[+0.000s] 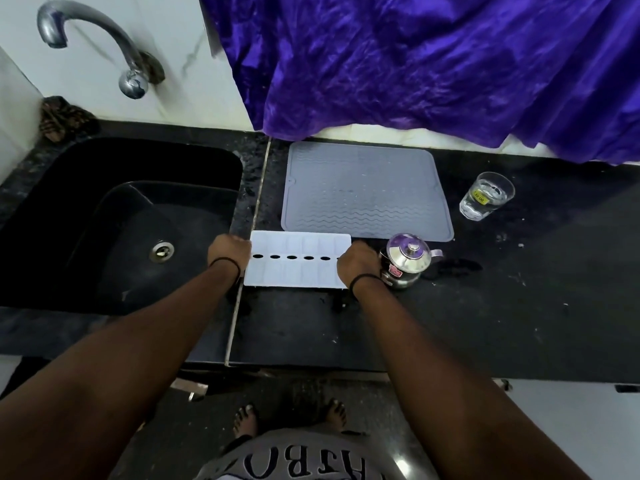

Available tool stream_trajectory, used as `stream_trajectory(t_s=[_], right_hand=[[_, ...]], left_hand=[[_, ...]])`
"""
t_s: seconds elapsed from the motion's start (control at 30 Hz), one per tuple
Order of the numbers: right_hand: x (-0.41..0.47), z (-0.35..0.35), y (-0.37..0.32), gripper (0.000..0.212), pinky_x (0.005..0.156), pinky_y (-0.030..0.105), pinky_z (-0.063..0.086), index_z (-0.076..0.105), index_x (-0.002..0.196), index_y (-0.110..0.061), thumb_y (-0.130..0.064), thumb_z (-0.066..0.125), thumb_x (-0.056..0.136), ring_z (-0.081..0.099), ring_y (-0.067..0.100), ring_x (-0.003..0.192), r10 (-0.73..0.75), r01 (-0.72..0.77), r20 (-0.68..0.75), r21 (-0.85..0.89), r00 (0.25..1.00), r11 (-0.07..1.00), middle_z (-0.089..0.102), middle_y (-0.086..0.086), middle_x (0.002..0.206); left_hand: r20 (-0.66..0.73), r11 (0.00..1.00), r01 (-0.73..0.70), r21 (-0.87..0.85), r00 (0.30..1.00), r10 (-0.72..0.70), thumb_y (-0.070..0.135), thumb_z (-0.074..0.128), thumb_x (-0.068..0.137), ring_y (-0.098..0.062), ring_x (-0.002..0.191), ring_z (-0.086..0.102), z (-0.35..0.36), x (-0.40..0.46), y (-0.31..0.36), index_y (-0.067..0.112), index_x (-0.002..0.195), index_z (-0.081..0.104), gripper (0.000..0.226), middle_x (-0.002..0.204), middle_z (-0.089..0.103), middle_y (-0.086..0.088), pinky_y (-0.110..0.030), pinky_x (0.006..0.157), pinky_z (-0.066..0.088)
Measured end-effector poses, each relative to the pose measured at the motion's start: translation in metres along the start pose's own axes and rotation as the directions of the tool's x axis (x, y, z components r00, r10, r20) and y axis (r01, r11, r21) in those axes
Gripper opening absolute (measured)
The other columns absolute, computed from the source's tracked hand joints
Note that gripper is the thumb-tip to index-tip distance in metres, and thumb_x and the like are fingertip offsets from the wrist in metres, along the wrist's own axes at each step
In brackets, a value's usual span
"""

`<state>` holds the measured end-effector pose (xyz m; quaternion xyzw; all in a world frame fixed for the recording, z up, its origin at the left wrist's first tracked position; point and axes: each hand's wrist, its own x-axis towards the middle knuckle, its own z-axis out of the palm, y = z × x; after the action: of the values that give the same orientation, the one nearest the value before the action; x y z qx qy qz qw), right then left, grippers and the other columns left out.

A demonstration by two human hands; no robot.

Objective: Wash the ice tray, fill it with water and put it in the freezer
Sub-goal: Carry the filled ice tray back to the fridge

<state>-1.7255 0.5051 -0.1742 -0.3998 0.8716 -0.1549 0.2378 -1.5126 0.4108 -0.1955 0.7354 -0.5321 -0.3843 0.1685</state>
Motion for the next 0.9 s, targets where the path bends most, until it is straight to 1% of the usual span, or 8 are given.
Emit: stream_trajectory(t_s=[0.13,0.17,0.3,0.43,0.53,0.67,0.77,0.9], right_hand=[[0.003,0.003,0.003,0.028,0.093,0.033,0.046,0.059,0.119,0.001,-0.013,0.05,0.096,0.058,0.035,0.12,0.061,-0.06,-0.014,0.107,0.998,0.992,0.063,0.022,0.126],[0.004,0.004,0.005,0.027,0.093,0.032,0.046,0.06,0.117,0.0,-0.014,0.051,0.096,0.058,0.034,0.12,0.072,-0.069,-0.021,0.132,0.997,0.989,0.063,0.021,0.125],[0.005,0.008,0.009,0.023,0.091,0.03,0.047,0.069,0.11,-0.003,-0.011,0.053,0.094,0.062,0.032,0.115,0.098,-0.088,-0.044,0.197,0.994,0.977,0.069,0.016,0.118],[0.007,0.01,0.013,0.022,0.09,0.029,0.048,0.074,0.103,-0.004,-0.01,0.056,0.093,0.064,0.032,0.111,0.098,-0.083,-0.054,0.238,0.994,0.968,0.072,0.016,0.112],[0.009,0.013,0.015,0.022,0.083,0.024,0.045,0.074,0.105,-0.006,-0.013,0.056,0.094,0.063,0.031,0.112,0.125,-0.11,-0.032,0.29,0.992,0.951,0.071,0.014,0.114],[0.009,0.016,0.014,0.022,0.084,0.027,0.049,0.076,0.101,-0.006,-0.015,0.058,0.093,0.066,0.032,0.106,0.159,-0.126,-0.071,0.343,0.985,0.931,0.073,0.016,0.108],[0.009,0.019,0.014,0.022,0.08,0.027,0.049,0.076,0.096,-0.006,-0.017,0.058,0.091,0.068,0.032,0.1,0.137,-0.1,-0.086,0.345,0.987,0.933,0.074,0.017,0.103],[0.011,0.023,0.015,0.017,0.078,0.027,0.048,0.073,0.089,-0.011,-0.018,0.057,0.091,0.067,0.03,0.097,0.142,-0.091,-0.095,0.409,0.985,0.908,0.074,0.013,0.1]], left_hand=[[-0.042,0.995,-0.012,0.096,0.999,0.016,0.019,0.051,0.09,-0.039,0.099,0.063,0.0,-0.004,0.0,-0.001,0.099,0.07,0.029,0.105,0.068,-0.022,-0.037,0.084,0.051],[-0.054,0.994,-0.018,0.112,0.998,0.024,0.02,0.051,0.09,-0.039,0.102,0.062,0.001,-0.006,-0.001,0.001,0.1,0.07,0.028,0.107,0.068,-0.021,-0.037,0.085,0.049],[-0.091,0.985,-0.054,0.162,0.993,0.069,0.021,0.053,0.091,-0.04,0.102,0.062,0.004,-0.01,-0.006,0.006,0.1,0.071,0.025,0.107,0.068,-0.02,-0.037,0.084,0.049],[-0.092,0.992,-0.063,0.112,0.993,0.073,0.021,0.056,0.089,-0.038,0.098,0.063,0.002,-0.008,-0.009,0.009,0.093,0.073,0.02,0.102,0.07,-0.018,-0.036,0.081,0.049],[-0.094,0.992,-0.077,0.096,0.992,0.086,0.021,0.057,0.09,-0.038,0.096,0.063,0.002,-0.008,-0.012,0.008,0.09,0.073,0.02,0.099,0.07,-0.018,-0.036,0.08,0.049],[-0.11,0.995,-0.082,0.062,0.99,0.089,0.022,0.058,0.09,-0.035,0.092,0.063,0.001,-0.01,-0.015,0.009,0.084,0.071,0.019,0.095,0.071,-0.015,-0.034,0.077,0.048],[-0.122,0.996,-0.077,0.042,0.989,0.081,0.023,0.059,0.09,-0.034,0.089,0.064,0.0,-0.01,-0.017,0.01,0.083,0.071,0.019,0.092,0.071,-0.014,-0.031,0.072,0.046],[-0.142,0.996,-0.082,0.019,0.986,0.084,0.023,0.059,0.089,-0.032,0.088,0.064,-0.002,-0.011,-0.016,0.012,0.08,0.069,0.018,0.09,0.071,-0.013,-0.027,0.07,0.042]])
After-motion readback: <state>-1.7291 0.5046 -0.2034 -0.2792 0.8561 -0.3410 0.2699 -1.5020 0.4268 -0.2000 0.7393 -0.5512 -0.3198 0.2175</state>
